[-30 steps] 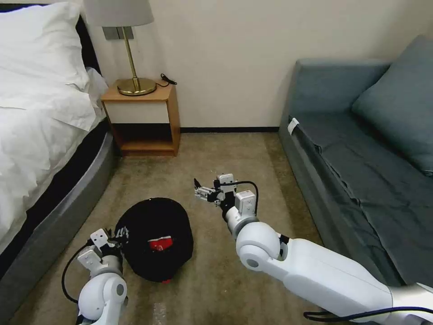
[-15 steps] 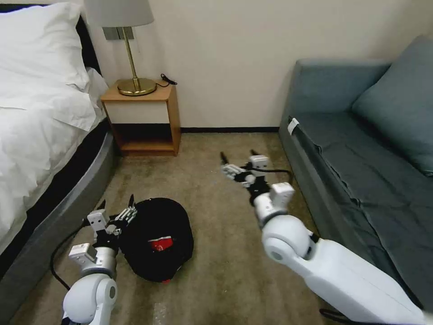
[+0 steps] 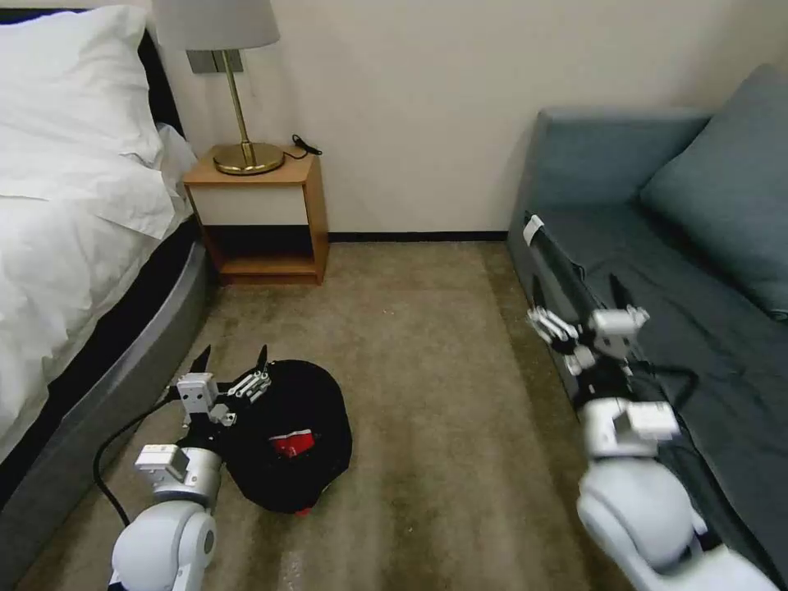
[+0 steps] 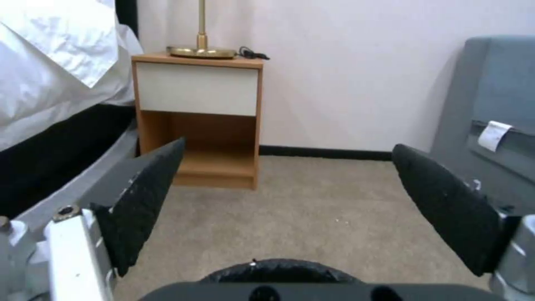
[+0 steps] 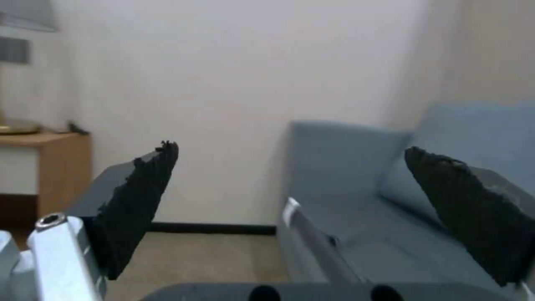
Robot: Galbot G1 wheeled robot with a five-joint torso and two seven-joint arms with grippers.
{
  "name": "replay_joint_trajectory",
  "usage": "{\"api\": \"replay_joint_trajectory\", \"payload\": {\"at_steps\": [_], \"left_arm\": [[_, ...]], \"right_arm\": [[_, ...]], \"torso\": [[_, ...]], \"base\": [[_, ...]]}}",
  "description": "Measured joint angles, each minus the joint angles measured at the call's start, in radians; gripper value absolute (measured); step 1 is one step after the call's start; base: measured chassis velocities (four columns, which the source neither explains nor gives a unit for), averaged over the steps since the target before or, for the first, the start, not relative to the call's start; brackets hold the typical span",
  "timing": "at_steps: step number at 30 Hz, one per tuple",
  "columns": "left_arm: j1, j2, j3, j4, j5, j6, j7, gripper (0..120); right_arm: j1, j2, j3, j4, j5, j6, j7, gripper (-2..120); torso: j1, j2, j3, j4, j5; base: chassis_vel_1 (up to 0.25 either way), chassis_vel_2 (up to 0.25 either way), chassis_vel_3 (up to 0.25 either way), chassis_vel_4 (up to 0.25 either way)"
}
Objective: Pick up the trash bin, then pick up the garbage on the floor and place it into the trash bin.
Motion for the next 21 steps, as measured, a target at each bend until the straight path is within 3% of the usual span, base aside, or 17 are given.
{"api": "replay_joint_trajectory", "payload": {"at_steps": [2,7,14,21], "left_arm": [[0.006,-0.001,0.008,-0.011,0.012,0.004,-0.006,100],[0.012,-0.008,0.013,-0.012,0.031,0.003,-0.006,100],[0.019,-0.007,0.015,0.017,0.033,-0.022,0.012,100],[0.024,-0.007,0.018,0.084,0.033,-0.104,0.038,100]], "right_arm": [[-0.031,0.076,0.003,0.006,-0.028,0.006,-0.001,100],[-0.076,0.175,-0.020,-0.001,-0.091,0.034,-0.020,100],[-0.076,0.241,-0.040,-0.042,-0.134,0.069,-0.033,100],[-0.080,0.284,-0.091,-0.090,-0.165,0.104,-0.048,100]], "torso": [[0.000,0.000,0.000,0.0000,0.0002],[0.000,0.000,0.000,0.0002,-0.0002],[0.000,0.000,0.000,0.0003,-0.0001],[0.000,0.000,0.000,0.0002,-0.0001]], "base": [[0.000,0.000,0.000,0.000],[0.000,0.000,0.000,0.000],[0.000,0.000,0.000,0.000],[0.000,0.000,0.000,0.000]]}}
